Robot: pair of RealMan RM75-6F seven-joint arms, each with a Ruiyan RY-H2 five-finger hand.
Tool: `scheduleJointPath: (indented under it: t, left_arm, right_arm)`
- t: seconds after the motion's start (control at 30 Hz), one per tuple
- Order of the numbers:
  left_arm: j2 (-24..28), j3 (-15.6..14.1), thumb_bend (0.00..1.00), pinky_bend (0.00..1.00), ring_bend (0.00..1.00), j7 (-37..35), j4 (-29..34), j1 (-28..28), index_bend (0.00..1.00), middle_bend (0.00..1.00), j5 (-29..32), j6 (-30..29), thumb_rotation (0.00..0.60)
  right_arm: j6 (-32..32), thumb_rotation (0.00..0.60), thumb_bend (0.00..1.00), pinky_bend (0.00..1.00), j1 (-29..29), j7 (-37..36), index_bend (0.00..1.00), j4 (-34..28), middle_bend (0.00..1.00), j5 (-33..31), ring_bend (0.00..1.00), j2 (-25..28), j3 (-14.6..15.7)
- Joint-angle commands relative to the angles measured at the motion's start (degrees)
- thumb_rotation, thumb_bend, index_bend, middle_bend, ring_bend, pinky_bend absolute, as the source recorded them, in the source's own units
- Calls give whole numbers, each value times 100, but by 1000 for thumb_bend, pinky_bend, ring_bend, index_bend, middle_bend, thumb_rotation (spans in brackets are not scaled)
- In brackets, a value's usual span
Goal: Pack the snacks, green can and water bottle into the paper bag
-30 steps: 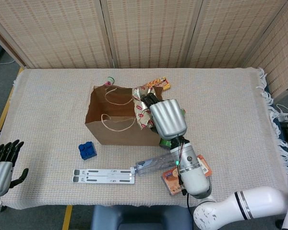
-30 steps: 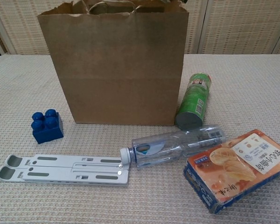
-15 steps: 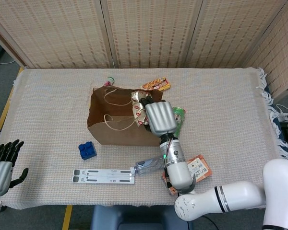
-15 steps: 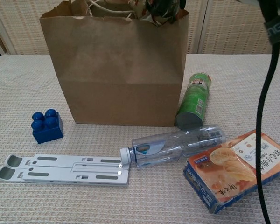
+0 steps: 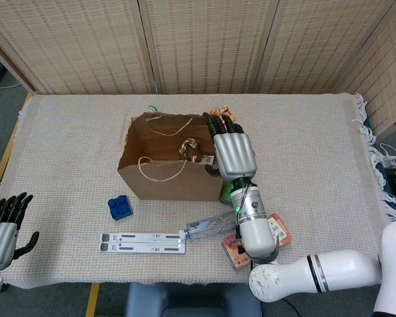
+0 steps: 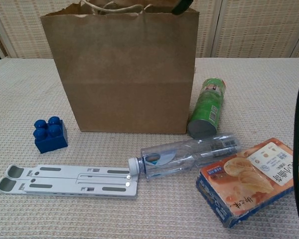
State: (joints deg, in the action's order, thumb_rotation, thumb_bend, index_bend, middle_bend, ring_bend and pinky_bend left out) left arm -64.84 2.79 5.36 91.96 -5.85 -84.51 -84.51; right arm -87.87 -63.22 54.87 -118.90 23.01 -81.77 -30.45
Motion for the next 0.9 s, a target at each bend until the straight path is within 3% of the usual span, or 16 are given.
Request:
scheduleJointPath:
  t: [0.03, 0.17, 0.3, 0.43, 0.53, 0.73, 0.9]
  left_arm:
    - [0, -1, 359, 0, 0, -8, -2, 2, 0, 0, -2, -2, 600]
    - [2, -2, 360, 0, 0, -10, -5, 1, 0, 0, -3, -1, 600]
    - [-1, -3, 359, 0, 0, 8, -2, 0, 0, 0, -4, -1, 600]
    - [-4, -5, 360, 0, 0, 36, 10, 1, 0, 0, -8, -7, 600]
    - [-10, 0, 360, 0, 0, 76, 22, 4, 0, 0, 2, -14, 600]
    - [-34, 13, 360, 0, 0, 159, 43, 13, 0, 0, 31, -35, 600]
    - [-37, 20, 359, 0, 0, 166, 47, 11, 0, 0, 44, -31, 600]
  right_arm:
    - [44, 600, 67, 194, 148, -139, 0, -223, 93, 191, 50, 226, 50]
    - [176, 600, 67, 178, 690, -463, 0, -782, 93, 895, 50, 883, 491]
    - [588, 600, 67, 170, 1513, -1024, 0, -1120, 94, 1905, 51, 1778, 1321]
    - [1261, 600, 67, 168, 2303, -1909, 0, -726, 94, 3155, 50, 2575, 2250]
    - [1679, 600, 67, 168, 2620, -2408, 0, -89, 94, 3886, 50, 2769, 2735]
    - [2351, 600, 23, 99, 2645, -2209, 0, 1111, 53, 4553, 6, 2458, 3191]
    - [2762, 600, 0, 28, 2369, -1618, 0, 1435, 0, 4410, 0, 1999, 3105]
